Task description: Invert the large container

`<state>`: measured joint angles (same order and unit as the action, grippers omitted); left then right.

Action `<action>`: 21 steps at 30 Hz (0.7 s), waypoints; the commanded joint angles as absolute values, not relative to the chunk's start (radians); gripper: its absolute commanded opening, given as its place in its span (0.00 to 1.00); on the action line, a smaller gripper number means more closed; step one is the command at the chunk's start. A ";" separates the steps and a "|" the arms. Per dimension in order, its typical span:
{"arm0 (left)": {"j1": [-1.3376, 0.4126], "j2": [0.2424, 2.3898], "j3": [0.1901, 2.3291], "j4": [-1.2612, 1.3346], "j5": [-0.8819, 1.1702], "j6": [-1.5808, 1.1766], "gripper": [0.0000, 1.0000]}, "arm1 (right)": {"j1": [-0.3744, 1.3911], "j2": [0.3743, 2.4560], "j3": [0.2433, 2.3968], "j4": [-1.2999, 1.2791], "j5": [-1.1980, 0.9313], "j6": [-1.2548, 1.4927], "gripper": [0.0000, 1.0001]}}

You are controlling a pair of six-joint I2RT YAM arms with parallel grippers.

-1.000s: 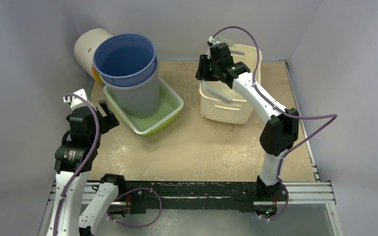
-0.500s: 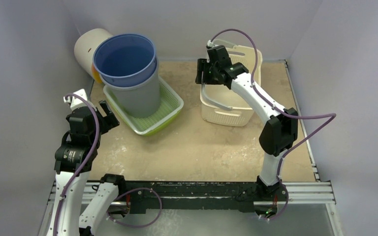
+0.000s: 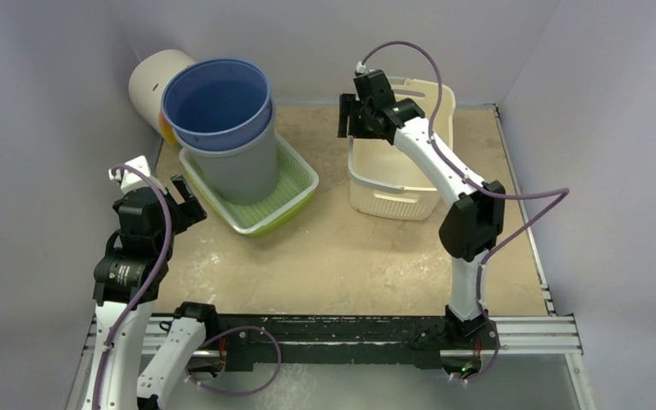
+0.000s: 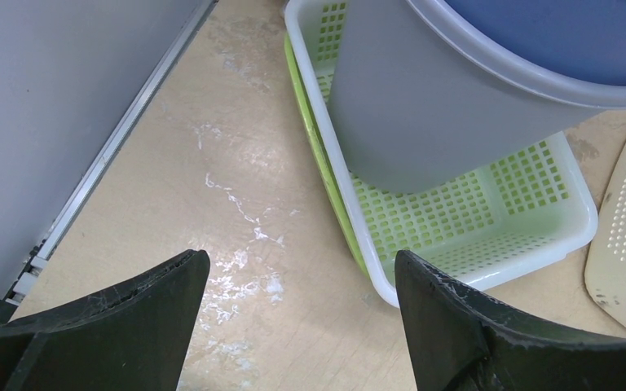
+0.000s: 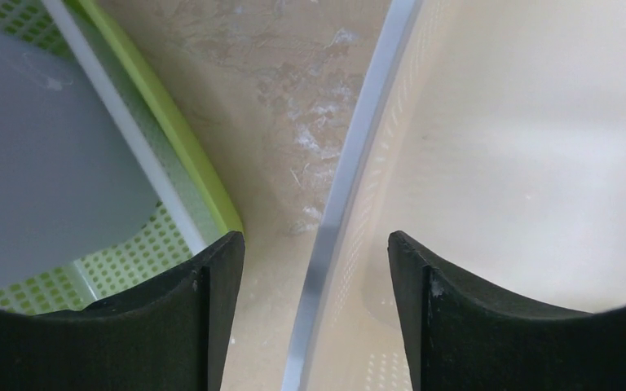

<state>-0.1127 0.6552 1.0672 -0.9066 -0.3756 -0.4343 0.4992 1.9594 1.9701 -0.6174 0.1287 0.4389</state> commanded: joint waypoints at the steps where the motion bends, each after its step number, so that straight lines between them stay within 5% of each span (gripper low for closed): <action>1: -0.115 0.650 1.082 -0.876 -0.390 -0.425 0.85 | 0.504 2.047 2.096 -0.675 0.196 0.449 0.62; 4: -0.116 0.649 1.084 -0.880 -0.388 -0.429 0.85 | 0.501 2.094 2.157 -0.678 0.225 0.448 0.47; 10: -0.115 0.636 1.090 -0.899 -0.401 -0.431 0.85 | 0.481 2.138 2.183 -0.713 0.287 0.456 0.45; 21: -0.115 0.632 1.090 -0.902 -0.405 -0.429 0.85 | 0.468 2.088 2.046 -0.652 0.302 0.453 0.05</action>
